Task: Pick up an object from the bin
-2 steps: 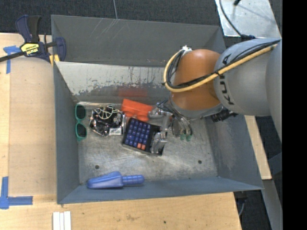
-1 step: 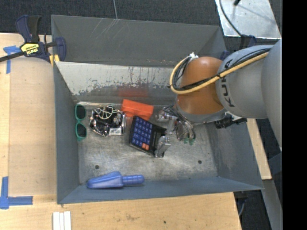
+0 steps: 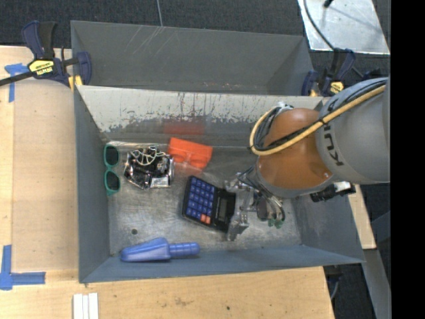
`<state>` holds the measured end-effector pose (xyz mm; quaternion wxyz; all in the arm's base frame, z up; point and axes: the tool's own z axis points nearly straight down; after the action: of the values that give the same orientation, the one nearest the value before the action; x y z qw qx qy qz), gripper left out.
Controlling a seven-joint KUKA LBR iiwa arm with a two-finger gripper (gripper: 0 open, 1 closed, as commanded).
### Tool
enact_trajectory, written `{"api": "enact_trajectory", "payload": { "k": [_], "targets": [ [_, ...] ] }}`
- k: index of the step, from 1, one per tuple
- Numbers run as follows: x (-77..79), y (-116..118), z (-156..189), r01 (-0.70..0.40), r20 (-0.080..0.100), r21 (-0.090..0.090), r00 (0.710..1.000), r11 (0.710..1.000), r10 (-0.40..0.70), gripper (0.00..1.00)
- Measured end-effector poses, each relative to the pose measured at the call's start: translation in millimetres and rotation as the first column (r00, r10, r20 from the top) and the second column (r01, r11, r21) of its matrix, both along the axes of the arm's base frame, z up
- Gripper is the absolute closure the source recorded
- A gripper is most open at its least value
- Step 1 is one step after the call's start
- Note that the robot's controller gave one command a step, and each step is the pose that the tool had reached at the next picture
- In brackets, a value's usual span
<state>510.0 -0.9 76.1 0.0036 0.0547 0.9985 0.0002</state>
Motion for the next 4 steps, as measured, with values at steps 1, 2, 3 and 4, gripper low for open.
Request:
{"api": "enact_trajectory", "payload": {
  "k": [1,2,3,4],
  "targets": [
    [0.0,0,0,0.000,0.000,0.000,1.000,1.000,0.000,1.00],
    [31.6,7,115,-0.107,-0.007,0.000,0.994,0.994,0.107,1.00],
    [31.6,7,115,-0.106,-0.007,0.000,0.994,0.994,0.106,1.00],
    [26.4,3,122,-0.232,-0.006,0.000,0.973,0.973,0.232,1.00]
  ]
}}
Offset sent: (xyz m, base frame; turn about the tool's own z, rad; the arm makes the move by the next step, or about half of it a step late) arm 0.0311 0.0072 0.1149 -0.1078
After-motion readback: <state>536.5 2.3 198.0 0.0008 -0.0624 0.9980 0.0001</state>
